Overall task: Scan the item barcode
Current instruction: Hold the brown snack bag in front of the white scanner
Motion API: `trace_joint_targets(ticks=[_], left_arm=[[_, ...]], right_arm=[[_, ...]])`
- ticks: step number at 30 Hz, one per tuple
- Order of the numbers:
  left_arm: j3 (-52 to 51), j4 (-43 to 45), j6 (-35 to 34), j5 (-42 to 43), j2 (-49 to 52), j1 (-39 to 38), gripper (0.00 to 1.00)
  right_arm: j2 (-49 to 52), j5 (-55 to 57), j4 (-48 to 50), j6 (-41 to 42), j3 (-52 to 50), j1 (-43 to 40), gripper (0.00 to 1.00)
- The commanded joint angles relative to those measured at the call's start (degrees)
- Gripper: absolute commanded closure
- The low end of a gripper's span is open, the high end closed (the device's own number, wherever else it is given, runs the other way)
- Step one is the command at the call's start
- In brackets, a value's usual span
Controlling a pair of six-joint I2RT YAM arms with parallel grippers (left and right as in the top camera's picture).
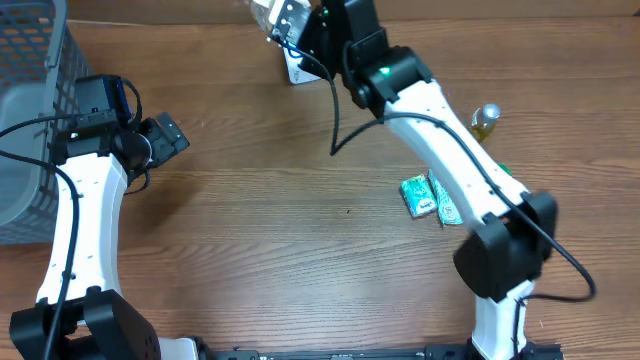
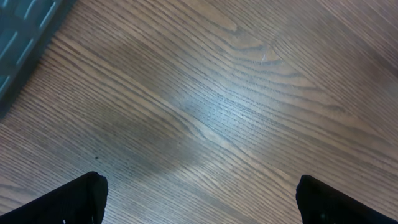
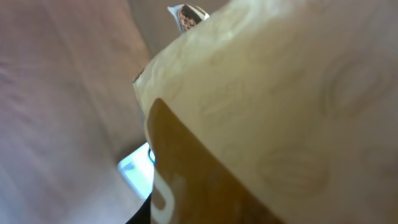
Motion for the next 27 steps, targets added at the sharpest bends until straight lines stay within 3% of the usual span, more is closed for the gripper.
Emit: trace_joint_targets(ticks=[1,12,27], left_arm=[[0.31,0.11,0.92,0.22,-1.38,-0.07,0.0],[0.31,0.11,0.92,0.22,-1.38,-0.07,0.0],[0.31,0.11,0.9,0.22,-1.38,-0.07,0.0]], right_arm=[[3.54,3.04,5.68,-0.98,0.61,-0.61,0.86],[12.72,5.68,20.0,-7.17,0.61,-2.8,0.91],[13.44,4.13,13.42,-6.19,0.61,-3.02,0.92]])
